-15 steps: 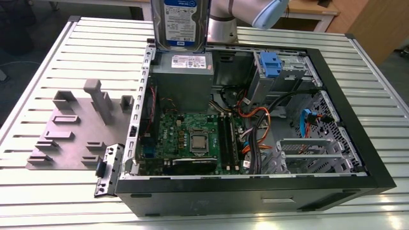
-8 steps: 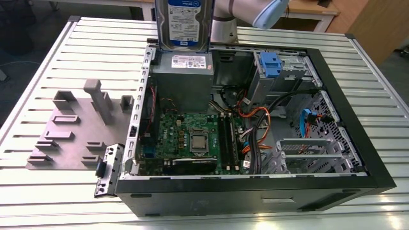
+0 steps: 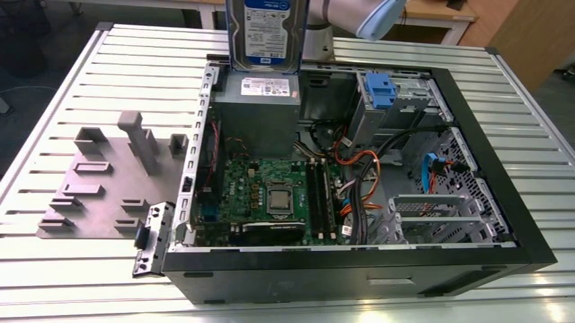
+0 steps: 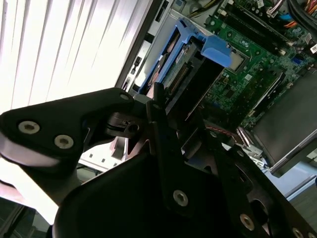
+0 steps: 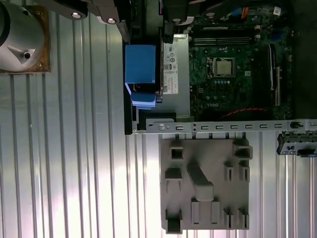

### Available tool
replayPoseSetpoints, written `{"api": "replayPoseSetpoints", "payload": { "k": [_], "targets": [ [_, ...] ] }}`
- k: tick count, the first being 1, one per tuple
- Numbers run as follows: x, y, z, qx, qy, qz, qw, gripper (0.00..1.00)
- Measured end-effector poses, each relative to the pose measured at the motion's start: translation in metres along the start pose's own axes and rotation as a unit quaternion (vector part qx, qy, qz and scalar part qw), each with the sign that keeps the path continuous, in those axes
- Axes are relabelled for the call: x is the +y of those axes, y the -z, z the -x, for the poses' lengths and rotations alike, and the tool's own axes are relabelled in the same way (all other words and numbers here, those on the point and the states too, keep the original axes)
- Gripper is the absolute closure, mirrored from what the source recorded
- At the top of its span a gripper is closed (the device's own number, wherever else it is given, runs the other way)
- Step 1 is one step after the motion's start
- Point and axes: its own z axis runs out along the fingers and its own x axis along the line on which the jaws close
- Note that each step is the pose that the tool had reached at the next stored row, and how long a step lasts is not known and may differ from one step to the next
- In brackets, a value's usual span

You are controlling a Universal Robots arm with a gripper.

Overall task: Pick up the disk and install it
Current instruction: 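Pick up the disk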

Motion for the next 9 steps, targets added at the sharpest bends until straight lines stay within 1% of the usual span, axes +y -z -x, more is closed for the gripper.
{"api": "replayPoseSetpoints", "payload": {
  "k": [9],
  "targets": [
    [-0.0148,0.0003,0.0021,0.0000,0.000,0.0000,1.00000,0.65]
  ]
}}
